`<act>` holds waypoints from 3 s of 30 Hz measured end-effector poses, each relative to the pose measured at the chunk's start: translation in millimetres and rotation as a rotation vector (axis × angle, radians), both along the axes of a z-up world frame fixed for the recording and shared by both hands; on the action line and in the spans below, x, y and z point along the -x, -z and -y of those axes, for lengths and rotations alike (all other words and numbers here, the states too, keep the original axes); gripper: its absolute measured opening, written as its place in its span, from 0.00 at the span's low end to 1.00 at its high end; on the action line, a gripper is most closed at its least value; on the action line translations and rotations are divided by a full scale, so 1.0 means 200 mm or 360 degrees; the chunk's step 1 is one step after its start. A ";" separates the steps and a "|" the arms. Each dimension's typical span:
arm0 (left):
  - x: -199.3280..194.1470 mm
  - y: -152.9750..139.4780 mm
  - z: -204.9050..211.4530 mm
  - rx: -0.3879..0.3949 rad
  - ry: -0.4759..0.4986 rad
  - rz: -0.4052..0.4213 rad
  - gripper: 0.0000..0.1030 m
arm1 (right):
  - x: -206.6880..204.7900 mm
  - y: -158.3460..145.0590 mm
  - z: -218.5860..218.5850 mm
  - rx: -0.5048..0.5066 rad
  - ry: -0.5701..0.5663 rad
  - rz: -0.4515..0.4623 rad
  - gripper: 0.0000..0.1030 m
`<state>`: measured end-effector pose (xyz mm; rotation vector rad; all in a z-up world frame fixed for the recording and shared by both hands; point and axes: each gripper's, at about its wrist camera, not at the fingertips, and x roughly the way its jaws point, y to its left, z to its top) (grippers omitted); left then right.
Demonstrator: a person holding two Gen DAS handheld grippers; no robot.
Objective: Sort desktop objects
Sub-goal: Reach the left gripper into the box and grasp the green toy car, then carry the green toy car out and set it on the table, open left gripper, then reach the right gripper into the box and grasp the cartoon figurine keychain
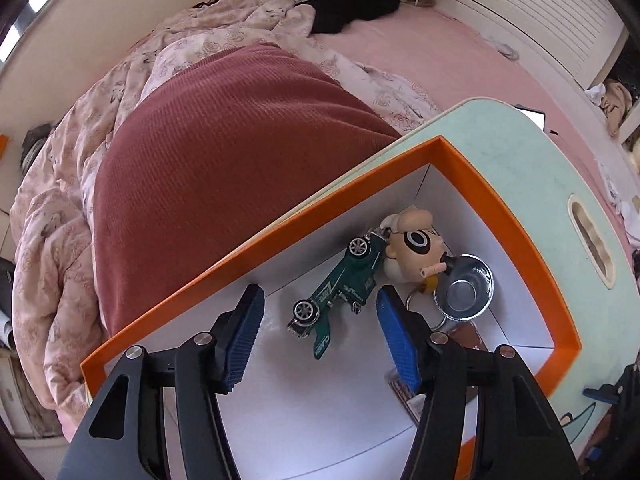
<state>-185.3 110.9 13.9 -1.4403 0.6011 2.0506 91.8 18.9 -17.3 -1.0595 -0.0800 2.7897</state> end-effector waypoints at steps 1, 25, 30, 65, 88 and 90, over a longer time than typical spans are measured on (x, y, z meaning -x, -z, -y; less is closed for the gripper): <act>0.00 0.02 -0.02 0.0014 0.0020 0.0009 0.41 | 0.00 0.00 0.00 -0.0001 0.0000 0.0000 1.00; -0.71 -0.28 0.55 -0.0456 0.0086 -0.0037 0.25 | 0.00 0.00 0.00 0.0000 -0.0008 -0.0004 1.00; -0.69 -0.10 0.50 -0.0320 0.0049 -0.0013 0.25 | 0.00 0.00 0.00 0.0001 -0.0011 -0.0003 1.00; -1.22 0.13 0.93 -0.0598 -0.0476 -0.0456 1.00 | -0.02 -0.02 -0.01 0.0003 -0.0019 0.0032 1.00; -1.26 0.12 0.93 -0.0637 -0.0469 -0.0485 1.00 | 1.21 -0.50 -0.27 0.0035 0.0385 0.0608 0.44; -1.26 0.12 0.93 -0.0644 -0.0468 -0.0487 1.00 | 1.27 -0.42 -0.30 0.0005 0.0429 0.0688 0.44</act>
